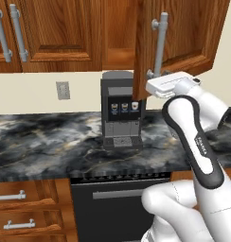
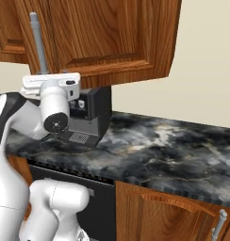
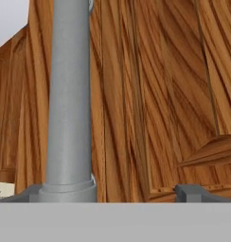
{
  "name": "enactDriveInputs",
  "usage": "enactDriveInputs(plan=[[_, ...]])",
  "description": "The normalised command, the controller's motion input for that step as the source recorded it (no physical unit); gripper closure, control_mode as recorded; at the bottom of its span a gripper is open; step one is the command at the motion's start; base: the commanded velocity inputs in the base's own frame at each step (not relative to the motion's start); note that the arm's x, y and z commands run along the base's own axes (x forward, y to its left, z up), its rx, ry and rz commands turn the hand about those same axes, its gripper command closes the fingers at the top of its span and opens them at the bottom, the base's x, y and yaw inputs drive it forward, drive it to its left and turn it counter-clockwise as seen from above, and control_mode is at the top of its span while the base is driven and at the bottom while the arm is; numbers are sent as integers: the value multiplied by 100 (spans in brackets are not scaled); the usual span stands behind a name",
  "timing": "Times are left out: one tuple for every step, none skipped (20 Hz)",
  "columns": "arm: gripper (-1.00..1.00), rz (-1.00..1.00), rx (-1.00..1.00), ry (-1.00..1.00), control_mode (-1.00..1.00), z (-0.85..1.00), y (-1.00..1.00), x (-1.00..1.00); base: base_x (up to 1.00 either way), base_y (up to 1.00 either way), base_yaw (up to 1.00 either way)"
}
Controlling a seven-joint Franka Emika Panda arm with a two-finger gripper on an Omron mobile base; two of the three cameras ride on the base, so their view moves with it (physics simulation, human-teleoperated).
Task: Pick up the bar soap and sponge from the sink, and place them back in the cabinet, and close the cabinet door.
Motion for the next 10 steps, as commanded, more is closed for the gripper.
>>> enactDriveInputs(plan=[[-100,-7,0,0,-100,0,22,34,0,0,0],[-100,-7,0,0,-100,0,23,34,0,0,0],[-100,-7,0,0,-100,0,21,34,0,0,0],[-100,-7,0,0,-100,0,22,35,0,0,0],[-100,-7,0,0,-100,0,23,36,0,0,0],[-100,-7,0,0,-100,0,23,36,0,0,0],[-100,-7,0,0,-100,0,23,36,0,0,0],[-100,-7,0,0,-100,0,23,35,0,0,0],[-100,-7,0,0,-100,0,22,35,0,0,0],[-100,-7,0,0,-100,0,20,35,0,0,0]])
